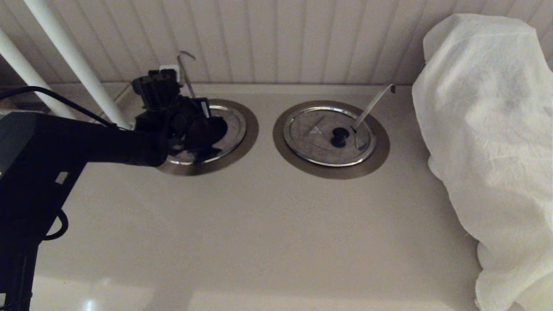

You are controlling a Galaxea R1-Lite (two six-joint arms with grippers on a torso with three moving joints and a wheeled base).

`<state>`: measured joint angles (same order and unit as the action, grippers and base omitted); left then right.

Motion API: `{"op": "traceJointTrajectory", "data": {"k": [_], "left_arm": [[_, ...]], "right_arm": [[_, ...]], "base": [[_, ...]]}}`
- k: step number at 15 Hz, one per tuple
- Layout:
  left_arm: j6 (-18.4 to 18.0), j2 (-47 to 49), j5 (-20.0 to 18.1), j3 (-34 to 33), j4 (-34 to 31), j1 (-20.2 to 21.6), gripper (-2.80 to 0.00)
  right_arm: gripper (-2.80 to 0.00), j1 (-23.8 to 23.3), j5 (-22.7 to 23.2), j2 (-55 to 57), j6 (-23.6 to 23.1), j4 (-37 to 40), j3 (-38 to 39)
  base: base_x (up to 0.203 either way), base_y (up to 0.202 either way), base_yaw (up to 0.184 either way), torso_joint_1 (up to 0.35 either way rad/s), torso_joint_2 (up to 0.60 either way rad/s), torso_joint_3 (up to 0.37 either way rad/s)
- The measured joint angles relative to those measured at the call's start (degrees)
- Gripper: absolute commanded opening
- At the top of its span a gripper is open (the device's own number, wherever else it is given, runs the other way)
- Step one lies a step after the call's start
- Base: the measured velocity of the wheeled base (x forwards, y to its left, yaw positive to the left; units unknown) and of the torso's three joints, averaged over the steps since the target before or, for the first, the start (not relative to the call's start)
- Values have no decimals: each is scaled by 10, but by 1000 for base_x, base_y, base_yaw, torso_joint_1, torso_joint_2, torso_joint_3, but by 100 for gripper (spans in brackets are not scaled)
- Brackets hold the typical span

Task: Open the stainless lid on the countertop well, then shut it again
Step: Stir with a spoon

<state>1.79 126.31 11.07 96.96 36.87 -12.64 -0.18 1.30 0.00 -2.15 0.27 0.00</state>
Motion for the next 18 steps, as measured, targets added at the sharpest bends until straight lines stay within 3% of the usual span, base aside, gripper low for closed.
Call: {"op": "traceJointTrajectory", "data": {"k": [2,7,13,18], "left_arm": [[8,-2,-4,-11,1,-23,-280],[17,-64,-59,-92,-41,-41,-280],[-6,-94,-59,-97,-76,19,-280],[-15,-79,-38,-66,-79,30,-280]], "right_arm": [[0,0,0,0,0,0,0],[0,0,1,0,0,0,0],[0,0,0,0,0,0,0],[0,0,0,0,0,0,0]], "base": [[0,0,0,0,0,0],[0,0,0,0,0,0],[0,0,0,0,0,0],[0,0,0,0,0,0]]}}
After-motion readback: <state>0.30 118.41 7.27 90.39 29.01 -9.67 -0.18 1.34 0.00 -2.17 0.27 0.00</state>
